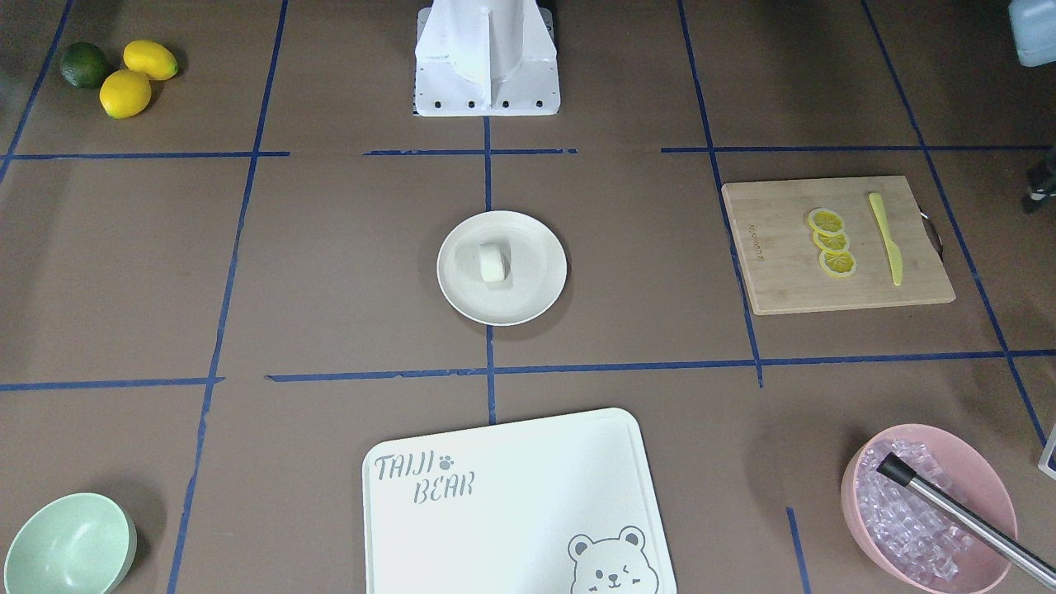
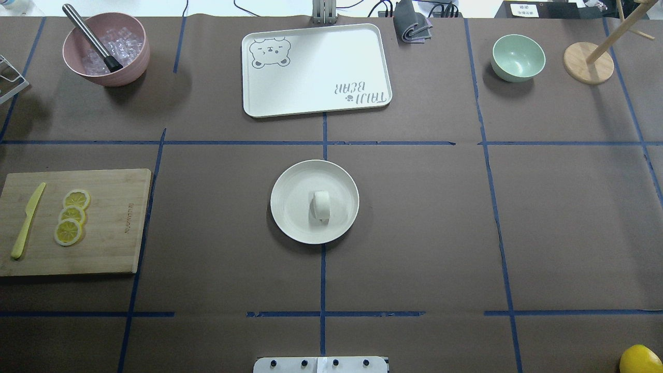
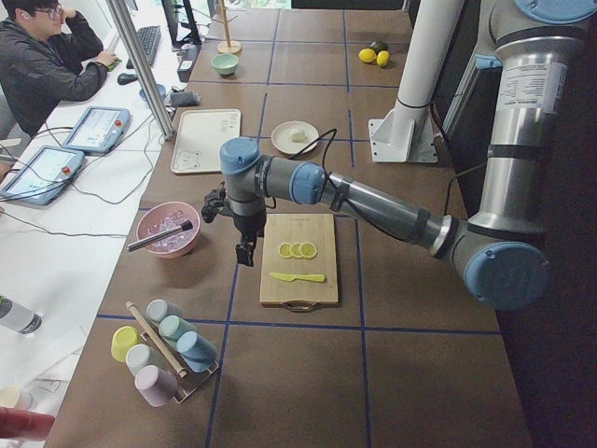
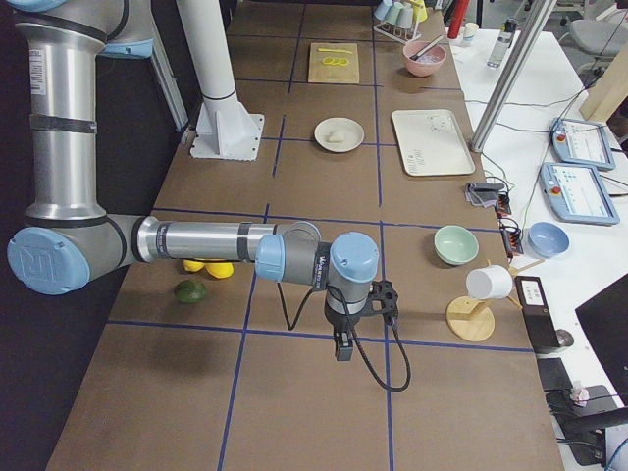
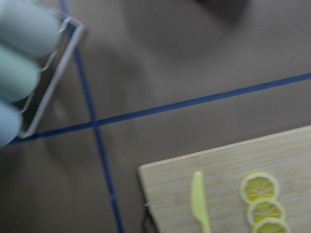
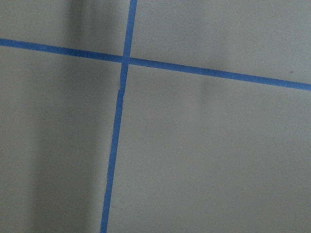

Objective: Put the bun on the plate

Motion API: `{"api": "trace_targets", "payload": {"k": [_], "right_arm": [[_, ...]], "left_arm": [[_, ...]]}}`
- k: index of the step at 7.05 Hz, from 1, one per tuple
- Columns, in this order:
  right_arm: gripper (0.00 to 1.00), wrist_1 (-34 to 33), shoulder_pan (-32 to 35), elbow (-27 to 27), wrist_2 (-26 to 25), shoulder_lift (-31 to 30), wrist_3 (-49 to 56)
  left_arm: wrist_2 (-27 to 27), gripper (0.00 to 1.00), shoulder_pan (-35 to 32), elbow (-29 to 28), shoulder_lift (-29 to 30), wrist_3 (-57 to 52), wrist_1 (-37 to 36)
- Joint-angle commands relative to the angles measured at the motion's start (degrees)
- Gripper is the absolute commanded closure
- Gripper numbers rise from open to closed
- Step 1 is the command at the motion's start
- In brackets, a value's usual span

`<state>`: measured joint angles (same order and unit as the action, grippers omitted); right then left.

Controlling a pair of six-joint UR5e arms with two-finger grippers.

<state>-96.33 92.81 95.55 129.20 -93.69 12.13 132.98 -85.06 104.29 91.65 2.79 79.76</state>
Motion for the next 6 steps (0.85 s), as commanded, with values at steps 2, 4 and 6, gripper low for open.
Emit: {"api": "trace_targets", "payload": {"k": [2,4,6], "right_arm": [[0.0,0.0,0.1,0.4,0.1,-0.4,-0.1],[0.0,0.0,0.1,0.7,0.1,-0.5,-0.2],[0.0,0.0,0.1,0.8,0.1,-0.5,-0.2]], "left_arm": [[4.7,0.0,-5.6,-5.9,-4.5,-0.6,0.6],[4.6,0.0,-5.6,-5.5,-5.3,-0.2,0.6],[4.5,0.0,-5.6,-5.6,-5.2,-0.4,0.5]]}}
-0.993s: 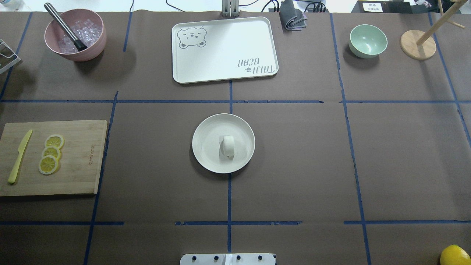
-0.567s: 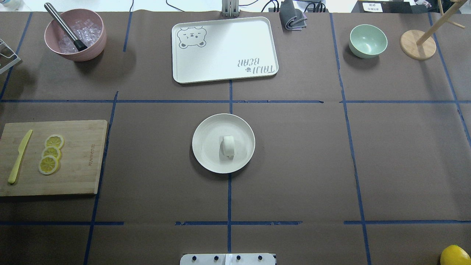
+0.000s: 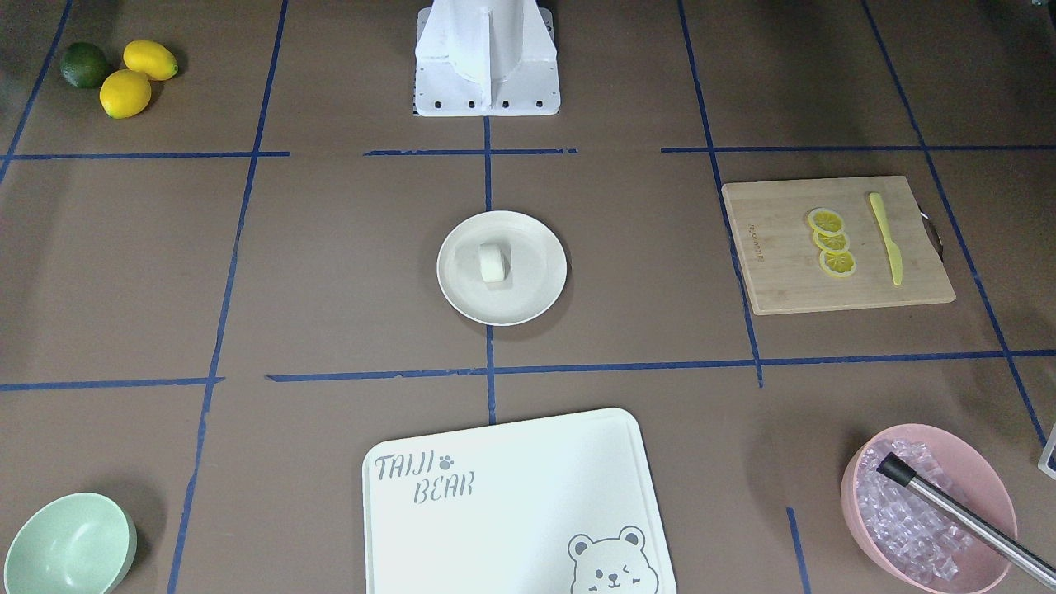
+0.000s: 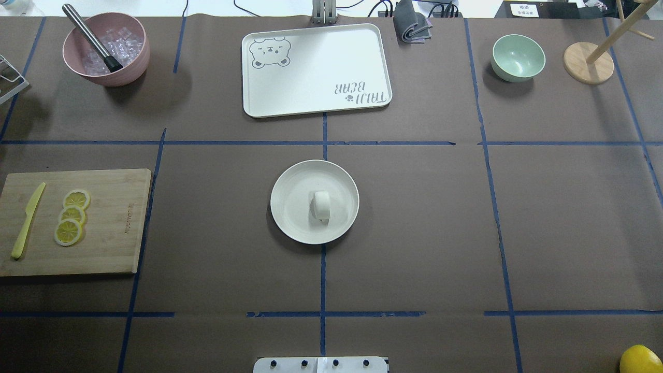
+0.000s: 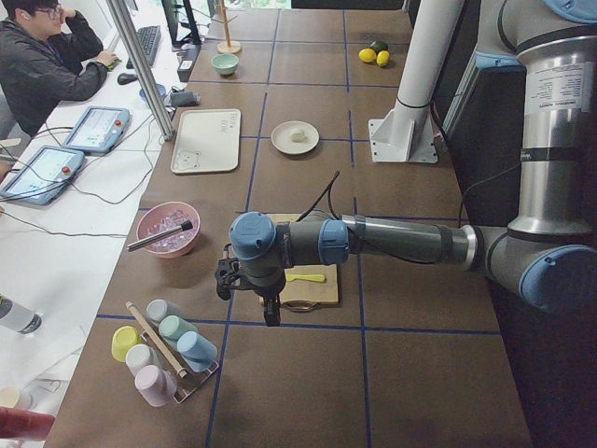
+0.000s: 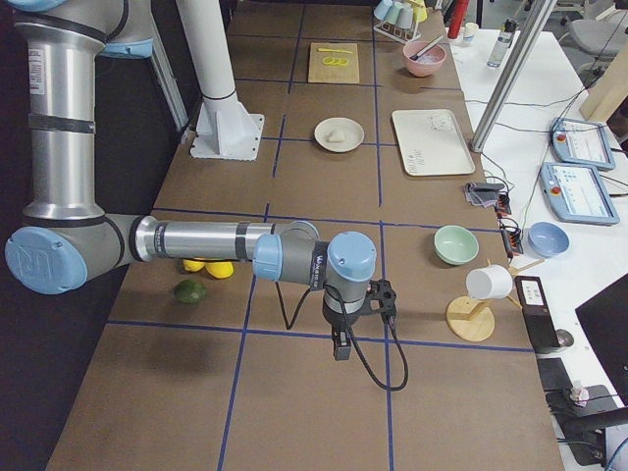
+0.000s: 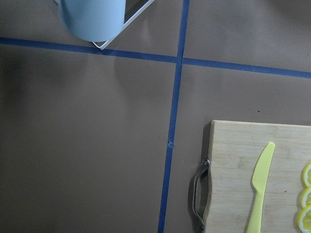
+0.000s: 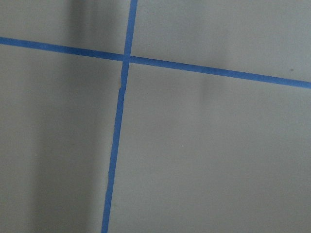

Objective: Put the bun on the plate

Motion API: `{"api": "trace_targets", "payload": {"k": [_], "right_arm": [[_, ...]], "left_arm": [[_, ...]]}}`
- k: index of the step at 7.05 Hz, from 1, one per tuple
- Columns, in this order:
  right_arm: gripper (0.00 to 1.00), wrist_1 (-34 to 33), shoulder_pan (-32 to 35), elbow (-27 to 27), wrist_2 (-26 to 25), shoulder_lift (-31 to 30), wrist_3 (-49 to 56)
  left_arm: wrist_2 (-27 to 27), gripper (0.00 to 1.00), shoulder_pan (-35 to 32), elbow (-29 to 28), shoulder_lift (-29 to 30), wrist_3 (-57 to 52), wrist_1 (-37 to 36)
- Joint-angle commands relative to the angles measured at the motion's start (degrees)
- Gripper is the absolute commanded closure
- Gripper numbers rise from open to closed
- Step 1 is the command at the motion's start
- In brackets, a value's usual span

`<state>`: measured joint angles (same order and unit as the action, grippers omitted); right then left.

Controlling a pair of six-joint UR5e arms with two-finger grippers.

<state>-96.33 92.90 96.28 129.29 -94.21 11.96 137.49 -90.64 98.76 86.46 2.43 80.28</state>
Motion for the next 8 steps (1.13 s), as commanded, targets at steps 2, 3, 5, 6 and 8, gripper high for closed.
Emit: {"api": "trace_targets", "payload": {"k": [2,3,5,6,8], "right_arm": [[0.0,0.0,-0.1,0.0,0.0,0.3,-0.1],[0.0,0.0,-0.1,0.0,0.0,0.5,-1.3],[0.0,0.1,-0.1,0.0,0.0,0.7,-2.4],[0.0,0.1,-0.1,0.0,-0.1,0.7,-2.4],[0.0,0.1,-0.1,0.0,-0.1,0.7,-2.4]], "left_arm": [[-0.1,0.0,0.0,0.2,-0.2,-0.1,-0.1],[0.1,0.0,-0.1,0.5,-0.2,-0.4,0.0],[-0.1,0.0,0.1,0.2,-0.3,-0.3,-0.5],[0.0,0.0,0.1,0.0,-0.3,-0.3,-0.4],[-0.1,0.0,0.0,-0.1,-0.3,-0.3,-0.3]]}}
